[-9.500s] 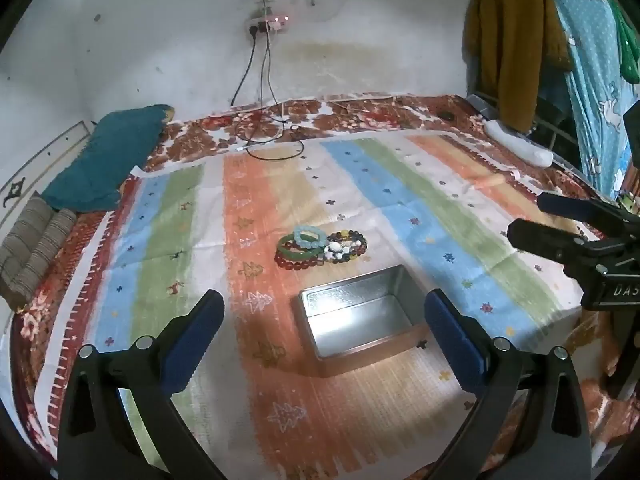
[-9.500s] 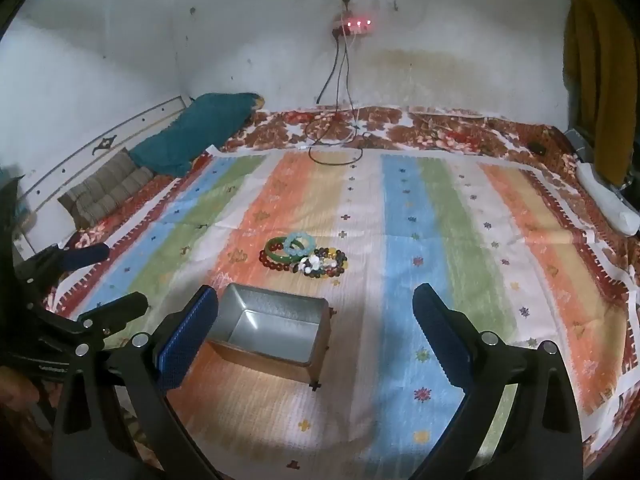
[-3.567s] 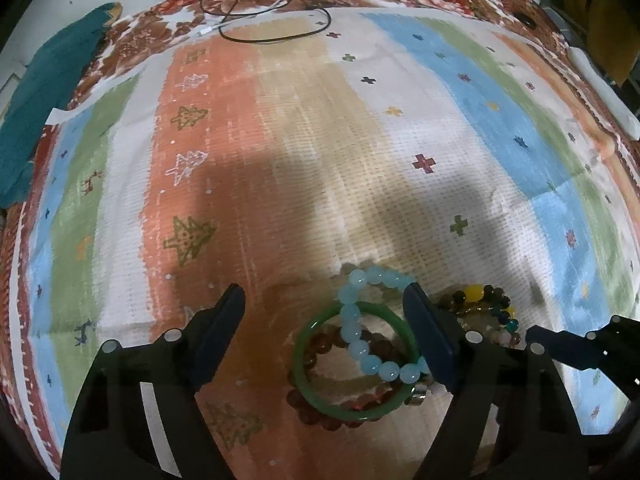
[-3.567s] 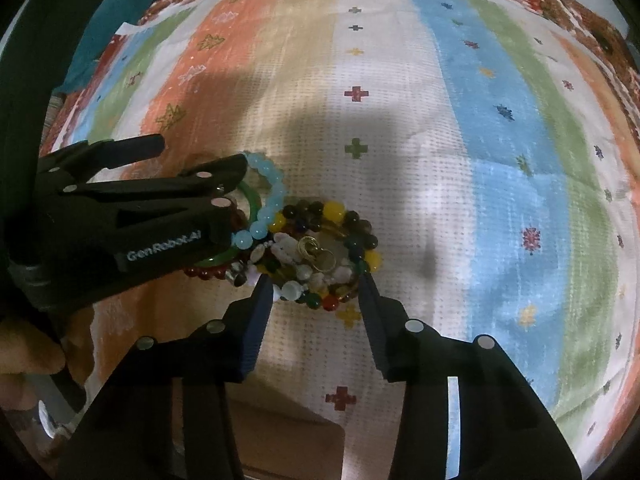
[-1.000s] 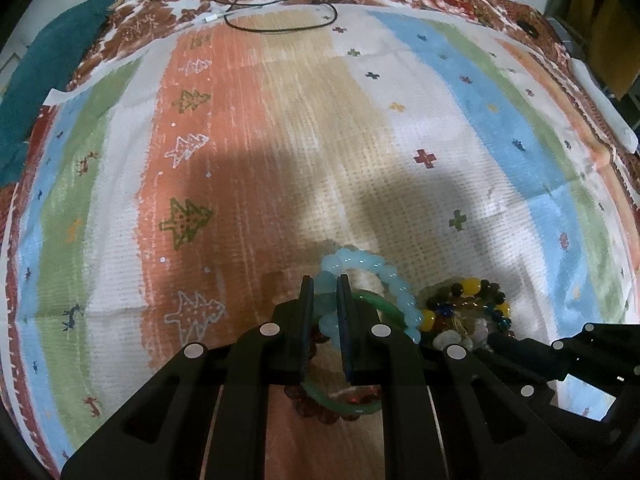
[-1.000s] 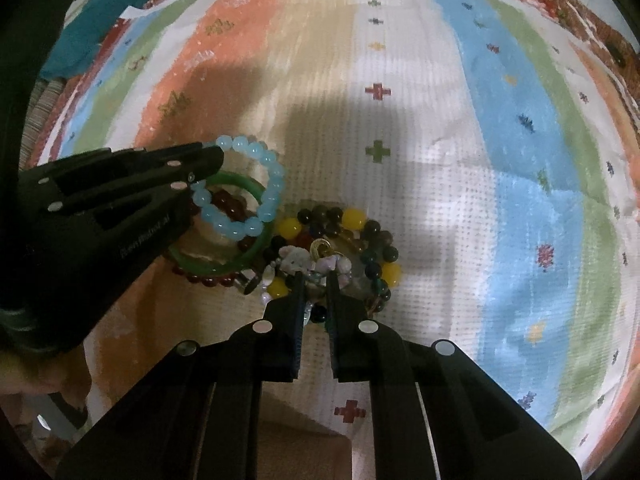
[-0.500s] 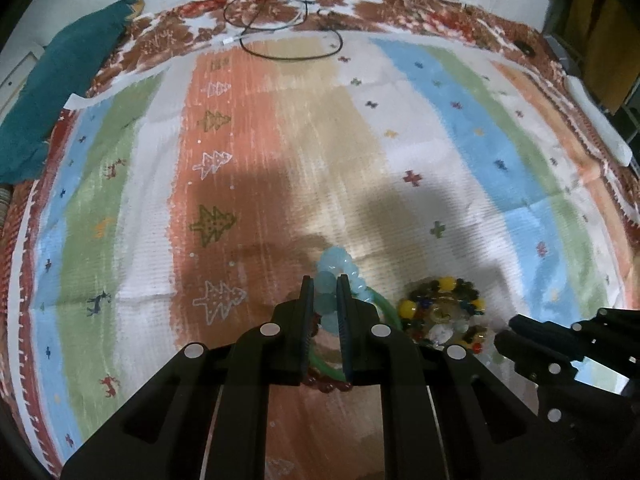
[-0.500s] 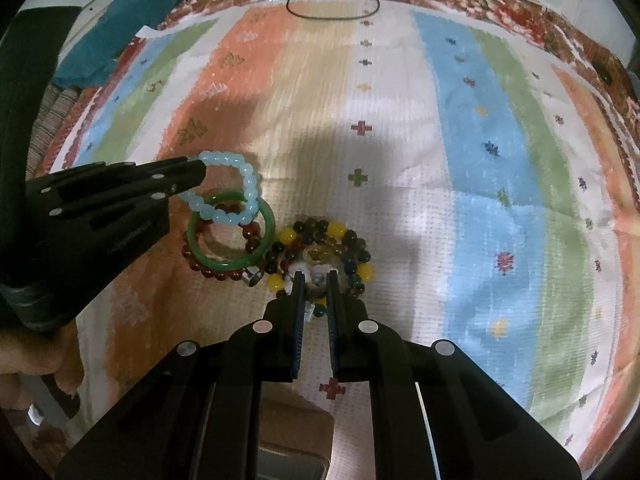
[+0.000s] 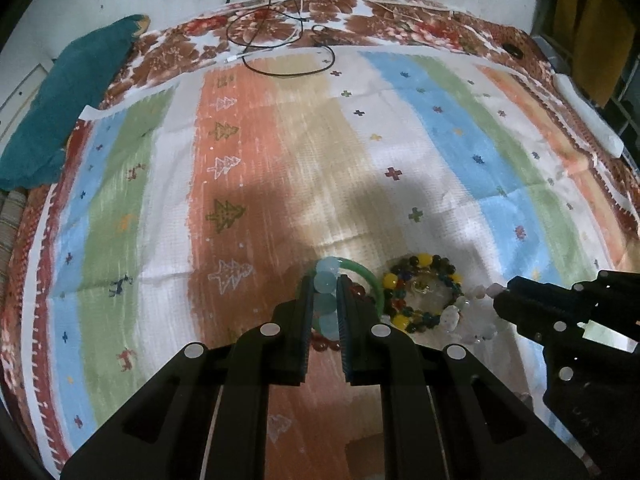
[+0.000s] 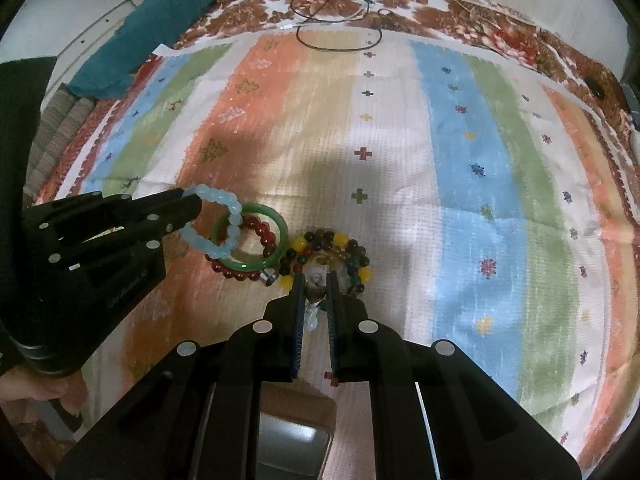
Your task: Organize jewelry
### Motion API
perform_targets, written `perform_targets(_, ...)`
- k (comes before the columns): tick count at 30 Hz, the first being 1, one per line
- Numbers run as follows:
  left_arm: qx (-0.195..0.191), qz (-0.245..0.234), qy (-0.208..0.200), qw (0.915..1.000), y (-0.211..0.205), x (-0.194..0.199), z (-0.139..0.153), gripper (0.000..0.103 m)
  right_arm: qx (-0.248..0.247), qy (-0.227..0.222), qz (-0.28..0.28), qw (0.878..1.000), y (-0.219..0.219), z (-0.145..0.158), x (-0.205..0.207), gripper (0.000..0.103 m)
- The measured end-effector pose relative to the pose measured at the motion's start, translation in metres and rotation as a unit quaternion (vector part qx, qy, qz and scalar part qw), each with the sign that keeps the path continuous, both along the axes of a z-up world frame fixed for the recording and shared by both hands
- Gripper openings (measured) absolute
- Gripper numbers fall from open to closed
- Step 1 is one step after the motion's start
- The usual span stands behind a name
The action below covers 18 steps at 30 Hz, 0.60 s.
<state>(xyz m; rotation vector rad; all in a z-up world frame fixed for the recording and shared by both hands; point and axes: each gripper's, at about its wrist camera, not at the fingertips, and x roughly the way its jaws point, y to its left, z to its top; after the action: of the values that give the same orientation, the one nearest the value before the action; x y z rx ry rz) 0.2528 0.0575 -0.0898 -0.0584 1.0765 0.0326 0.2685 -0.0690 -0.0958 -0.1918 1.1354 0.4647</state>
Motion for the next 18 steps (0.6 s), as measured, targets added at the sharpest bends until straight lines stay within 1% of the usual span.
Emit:
perform_targets(9, -0.021, 0.008, -0.023, 0.9995, -0.003, -0.028, 0.023, 0.011, -0.016, -0.024, -0.002, 1.0, -0.006, 0.009, -0.012, 0.011)
perform_targets(12, -0.022, 0.005, -0.031, 0.9993, -0.008, -0.038, 0.032, 0.011, -0.02, -0.034, -0.009, 0.999, -0.011, 0.013, -0.015, 0.011)
perform_targets(18, -0.028, 0.004, -0.047, 0.9985, -0.017, -0.056, 0.046, 0.011, -0.009, -0.044, -0.017, 0.999, -0.024, 0.02, -0.025, 0.011)
